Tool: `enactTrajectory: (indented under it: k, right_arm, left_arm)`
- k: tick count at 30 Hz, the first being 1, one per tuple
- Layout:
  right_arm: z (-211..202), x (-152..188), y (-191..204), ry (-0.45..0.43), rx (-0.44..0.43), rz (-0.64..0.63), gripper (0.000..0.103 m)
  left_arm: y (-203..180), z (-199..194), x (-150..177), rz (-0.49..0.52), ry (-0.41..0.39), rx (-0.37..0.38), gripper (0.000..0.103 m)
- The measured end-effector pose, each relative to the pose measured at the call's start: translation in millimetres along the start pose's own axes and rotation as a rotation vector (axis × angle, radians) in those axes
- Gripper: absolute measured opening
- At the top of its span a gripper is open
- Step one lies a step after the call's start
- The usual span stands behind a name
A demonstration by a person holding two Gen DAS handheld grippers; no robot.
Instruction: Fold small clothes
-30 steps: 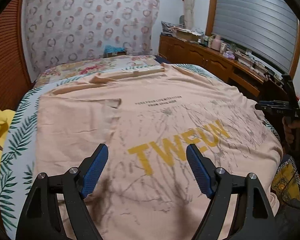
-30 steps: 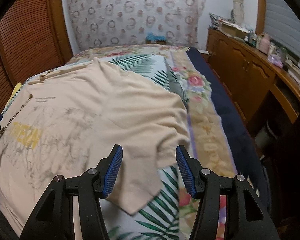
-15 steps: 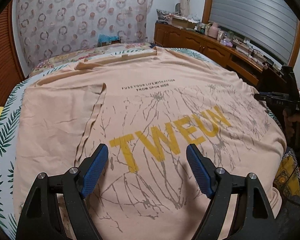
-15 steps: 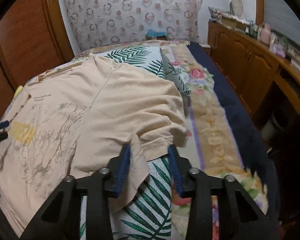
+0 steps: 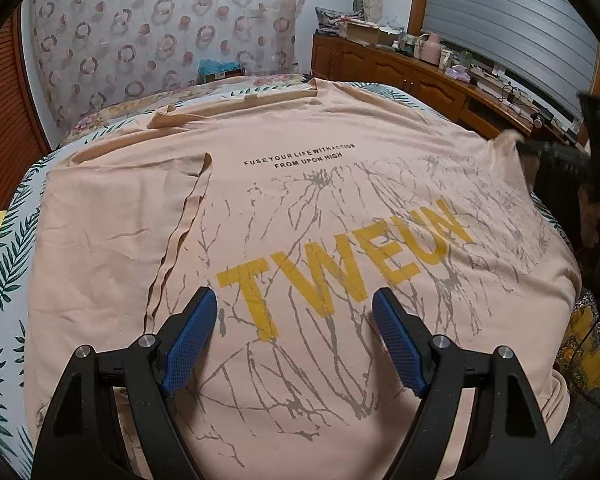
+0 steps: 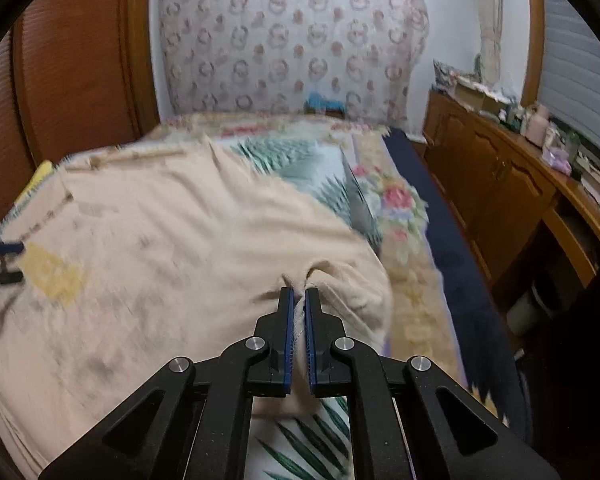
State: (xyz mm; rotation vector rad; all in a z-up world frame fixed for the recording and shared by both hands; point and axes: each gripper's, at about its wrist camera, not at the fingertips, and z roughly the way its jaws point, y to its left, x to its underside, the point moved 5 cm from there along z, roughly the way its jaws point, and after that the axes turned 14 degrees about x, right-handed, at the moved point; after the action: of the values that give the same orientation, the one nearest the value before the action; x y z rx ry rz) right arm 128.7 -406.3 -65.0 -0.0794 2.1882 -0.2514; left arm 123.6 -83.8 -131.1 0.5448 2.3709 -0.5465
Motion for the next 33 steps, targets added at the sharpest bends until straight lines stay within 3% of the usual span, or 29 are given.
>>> enactTrajectory:
  k: [7, 12, 15, 17, 20, 25, 30, 33]
  right_arm:
    - [-28.7, -32.9, 63.9, -0.100, -0.126, -0.096, 0.005]
    - [-27.9, -14.3, 118.4, -0.043, -0.257, -0.169, 0.007]
    - [-17.5, 0.2, 126.3, 0.006, -0.278, -0.178, 0.019]
    - [-8.5, 1.3, 120.7, 0.028, -0.258, -0.170, 0.033]
    - [-0.7, 1.0, 105.1, 0.044, -0.245, -0.129, 0.044]
    - [9.6, -7.4, 80.1, 0.043, -0.193, -0.070, 0.045]
    - [37.1, -13.0, 82.7, 0.086, -0.197, -0.067, 0.044]
    - [54.0, -15.0, 94.5, 0.118, -0.192, -0.098, 0.032]
  left_arm:
    - [0.5, 0.9, -0.4, 0.004, 0.003, -0.007, 0.081]
    - [0.8, 0.4, -0.9, 0.003, 0.002, -0.006, 0.081]
    - [0.8, 0.7, -1.0, 0.002, 0.002, -0.005, 0.081]
    - [0.6, 0.6, -0.8, 0.003, 0.002, -0.006, 0.081]
    - [1.1, 0.6, -0.9, 0.003, 0.002, -0.005, 0.081]
    - [0.5, 0.7, -1.2, 0.003, 0.002, -0.006, 0.081]
    - [0.5, 0.9, -1.1, 0.003, 0.002, -0.007, 0.081]
    - [1.1, 0.7, -1.0, 0.003, 0.002, -0.006, 0.081]
